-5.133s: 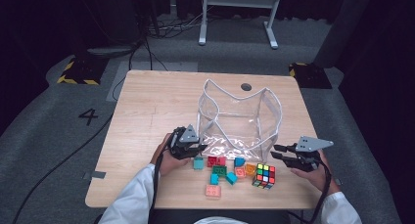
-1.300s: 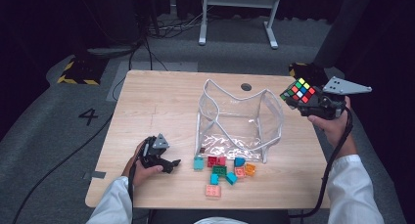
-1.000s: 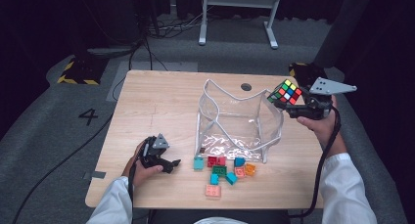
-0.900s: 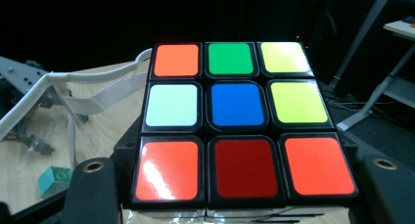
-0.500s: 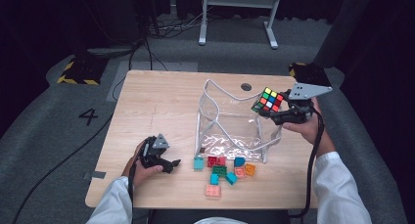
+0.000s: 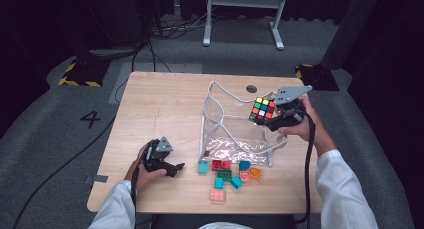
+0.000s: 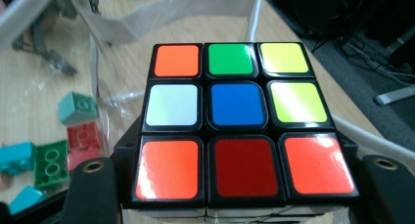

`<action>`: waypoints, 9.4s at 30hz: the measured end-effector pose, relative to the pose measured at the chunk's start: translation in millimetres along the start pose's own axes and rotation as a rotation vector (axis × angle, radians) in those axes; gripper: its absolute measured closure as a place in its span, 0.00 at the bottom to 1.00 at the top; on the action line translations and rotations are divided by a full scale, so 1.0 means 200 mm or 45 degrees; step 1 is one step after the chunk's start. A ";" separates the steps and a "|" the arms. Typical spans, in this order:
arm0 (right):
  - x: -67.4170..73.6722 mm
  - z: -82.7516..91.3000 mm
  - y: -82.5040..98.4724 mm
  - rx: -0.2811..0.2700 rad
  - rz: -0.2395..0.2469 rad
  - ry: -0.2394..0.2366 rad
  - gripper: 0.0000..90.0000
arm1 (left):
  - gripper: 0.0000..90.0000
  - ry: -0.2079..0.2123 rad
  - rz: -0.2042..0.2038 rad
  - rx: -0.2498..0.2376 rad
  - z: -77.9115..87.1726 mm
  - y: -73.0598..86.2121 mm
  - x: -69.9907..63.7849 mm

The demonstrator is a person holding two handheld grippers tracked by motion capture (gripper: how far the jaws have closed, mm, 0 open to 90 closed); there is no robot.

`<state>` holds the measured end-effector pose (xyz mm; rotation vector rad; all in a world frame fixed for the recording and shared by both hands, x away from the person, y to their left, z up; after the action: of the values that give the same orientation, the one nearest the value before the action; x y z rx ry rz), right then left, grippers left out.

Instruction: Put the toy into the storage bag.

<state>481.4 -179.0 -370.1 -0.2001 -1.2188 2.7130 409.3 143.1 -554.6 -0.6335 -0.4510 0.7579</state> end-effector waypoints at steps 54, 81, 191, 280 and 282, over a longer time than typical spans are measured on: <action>-0.02 -0.08 0.17 0.472 -0.060 -0.052 0.37 | 0.11 -0.004 -0.001 0.002 0.00 0.00 0.00; 0.10 0.48 0.21 -0.100 -0.095 0.312 0.30 | 0.11 -0.004 -0.001 0.002 0.00 0.00 0.00; 0.42 0.03 0.91 -0.187 -0.298 0.103 0.66 | 0.11 -0.004 -0.002 0.002 0.00 0.00 0.00; -0.09 -0.08 0.10 0.321 -0.061 0.046 0.66 | 0.11 -0.003 -0.002 0.002 0.00 0.00 0.00; -0.09 -0.09 0.12 0.345 -0.062 0.027 0.66 | 0.11 -0.008 -0.004 0.002 0.00 0.00 0.00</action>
<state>501.0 -184.6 -398.7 -0.1617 -0.8260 2.7868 409.7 143.7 -554.4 -0.6292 -0.4568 0.7571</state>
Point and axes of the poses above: each handheld gripper's, and its own axes: z roughly backward along the jaws, y roughly out of its underside, x roughly to its left, the point moved 7 cm from there along -z, roughly forward along the jaws, and after that the axes turned 14 degrees about -y, right-handed, at the moved point
